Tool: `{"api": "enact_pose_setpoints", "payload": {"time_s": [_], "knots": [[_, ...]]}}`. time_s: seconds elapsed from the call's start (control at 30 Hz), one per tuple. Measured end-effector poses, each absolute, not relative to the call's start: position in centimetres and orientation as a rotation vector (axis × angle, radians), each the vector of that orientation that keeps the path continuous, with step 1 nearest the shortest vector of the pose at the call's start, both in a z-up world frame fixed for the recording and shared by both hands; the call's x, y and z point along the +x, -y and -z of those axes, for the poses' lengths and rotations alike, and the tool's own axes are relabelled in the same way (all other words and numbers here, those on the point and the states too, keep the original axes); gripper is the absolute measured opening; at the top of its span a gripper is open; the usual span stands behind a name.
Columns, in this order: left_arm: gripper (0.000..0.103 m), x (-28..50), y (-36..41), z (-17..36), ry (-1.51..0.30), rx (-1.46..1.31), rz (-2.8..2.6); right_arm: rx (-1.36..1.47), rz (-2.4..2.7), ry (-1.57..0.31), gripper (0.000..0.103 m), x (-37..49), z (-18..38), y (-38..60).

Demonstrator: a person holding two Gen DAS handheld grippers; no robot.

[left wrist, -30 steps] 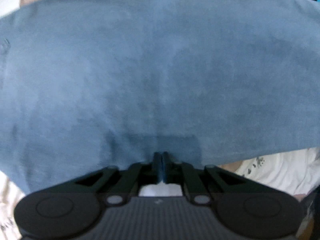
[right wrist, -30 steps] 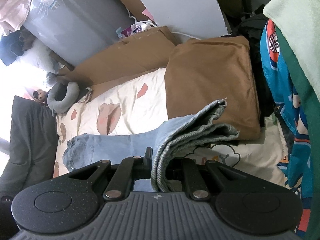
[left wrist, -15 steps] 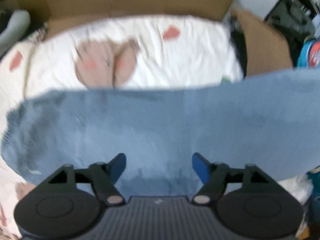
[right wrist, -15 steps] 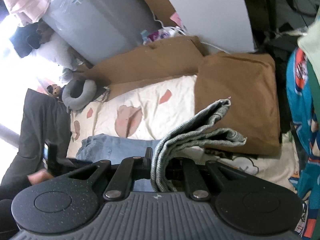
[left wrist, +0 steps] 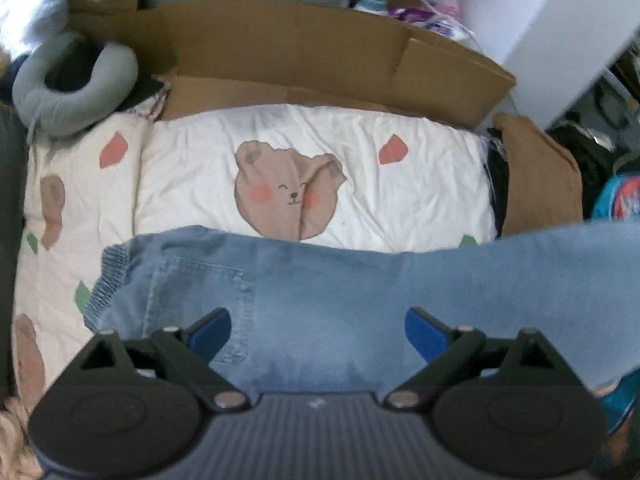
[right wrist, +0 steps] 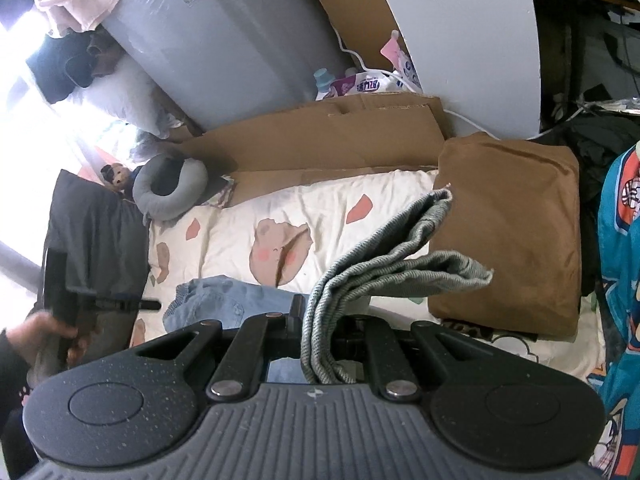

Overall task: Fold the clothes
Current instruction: 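Lay the held hem onto the waistband with the right gripper and open it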

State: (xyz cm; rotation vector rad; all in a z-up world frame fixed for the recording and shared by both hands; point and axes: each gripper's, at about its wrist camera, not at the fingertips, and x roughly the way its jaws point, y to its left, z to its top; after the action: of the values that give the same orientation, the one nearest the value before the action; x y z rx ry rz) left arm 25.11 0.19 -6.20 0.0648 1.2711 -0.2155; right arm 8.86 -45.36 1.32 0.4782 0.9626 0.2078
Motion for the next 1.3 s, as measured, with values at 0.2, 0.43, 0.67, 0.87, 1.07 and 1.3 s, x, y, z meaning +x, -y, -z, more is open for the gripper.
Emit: {"api": "enact_pose_setpoints", "payload": {"time_s": [0.2, 0.43, 0.67, 0.87, 1.07, 1.3], "knots": [[0.098, 23.3, -2.5, 7.1, -1.282, 0.097, 0.254, 0.445, -0.184, -0.997, 0.009, 10.6, -3.0, 42.1], [0.098, 23.3, -4.6, 7.5, -1.274, 0.047, 0.269, 0.409, -0.213, -1.014, 0.009, 13.2, -5.0, 37.8], [0.098, 24.0, -6.5, 8.4, -1.287, -0.028, 0.28, 0.389, -0.26, -1.038, 0.009, 15.0, -5.7, 33.5], [0.098, 24.3, -7.2, 7.5, -1.244, -0.033, 0.288, 0.43, -0.284, -1.056, 0.009, 16.6, -5.1, 29.8], [0.098, 24.5, -8.5, 6.9, -1.225, -0.042, 0.284, 0.447, -0.33, -1.067, 0.009, 18.3, -4.9, 25.8], [0.098, 25.7, -12.6, 4.5, -1.188, -0.135, 0.199, 0.468, -0.369, -1.092, 0.009, 20.9, -3.2, 21.2]]}}
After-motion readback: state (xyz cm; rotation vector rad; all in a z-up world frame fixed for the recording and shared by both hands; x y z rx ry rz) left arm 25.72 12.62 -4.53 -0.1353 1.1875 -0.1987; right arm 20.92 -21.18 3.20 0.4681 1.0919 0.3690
